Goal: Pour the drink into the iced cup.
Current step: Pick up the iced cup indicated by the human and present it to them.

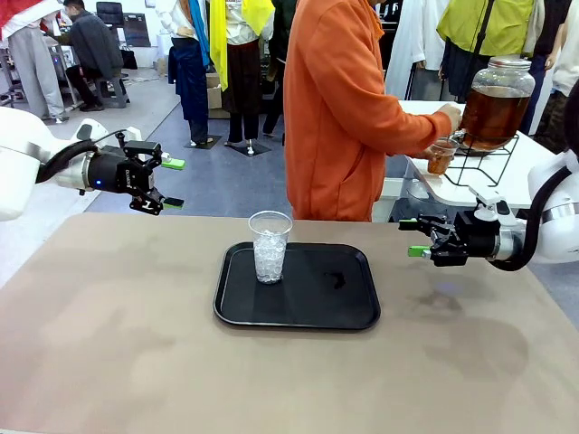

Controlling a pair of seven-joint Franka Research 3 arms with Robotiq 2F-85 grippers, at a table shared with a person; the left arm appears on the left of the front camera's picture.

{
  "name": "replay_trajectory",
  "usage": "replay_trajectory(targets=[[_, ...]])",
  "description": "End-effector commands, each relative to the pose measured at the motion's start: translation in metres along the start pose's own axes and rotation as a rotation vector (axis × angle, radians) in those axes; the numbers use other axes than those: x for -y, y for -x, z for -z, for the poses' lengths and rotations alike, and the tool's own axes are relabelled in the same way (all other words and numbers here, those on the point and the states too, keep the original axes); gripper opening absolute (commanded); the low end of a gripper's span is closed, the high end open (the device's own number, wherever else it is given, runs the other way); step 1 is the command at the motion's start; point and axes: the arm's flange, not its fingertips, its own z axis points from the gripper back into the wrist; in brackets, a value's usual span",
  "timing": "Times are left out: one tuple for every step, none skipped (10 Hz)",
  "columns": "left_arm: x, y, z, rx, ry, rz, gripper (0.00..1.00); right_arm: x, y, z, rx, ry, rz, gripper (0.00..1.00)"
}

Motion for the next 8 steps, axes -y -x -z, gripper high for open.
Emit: replay_trajectory(targets=[[0.0019, 0.0000, -0.0003, 0.005, 0.007, -0.004, 1.00, 0.0000, -0.0022, -0.0003, 0.003, -0.001, -0.004, 1.00], [0.0019, 0.0000, -0.0003, 0.005, 0.007, -0.004, 1.00, 0.0000, -0.0022, -0.0003, 0.003, -0.001, -0.004, 1.00], [0.0019, 0.0000, -0.0003, 0.005, 0.007, -0.004, 1.00, 0.0000, -0.0022, -0.0003, 0.003, -0.001, -0.004, 1.00], [0.0019, 0.0000, -0.0003, 0.005, 0.007, -0.004, 1.00, 0.0000, -0.0022, -0.0003, 0.003, -0.001, -0.004, 1.00], [0.0019, 0.0000, -0.0003, 0.005, 0.007, -0.004, 1.00, 0.0000, -0.0022, -0.0003, 0.003, -0.001, -0.004, 1.00], [0.0019, 0.0000, -0.0003, 0.005, 0.007, -0.004, 1.00, 0.0000, -0.0022, -0.0003, 0.003, -0.001, -0.004, 1.00], [0.0019, 0.0000, -0.0003, 0.005, 0.007, -0.004, 1.00, 0.0000, -0.0022, -0.0003, 0.003, -0.001, -0.004, 1.00], [0.0019, 0.0000, -0.0003, 0.005, 0.007, -0.004, 1.00, 0.0000, -0.0022, -0.0003, 0.003, -0.001, -0.004, 1.00]])
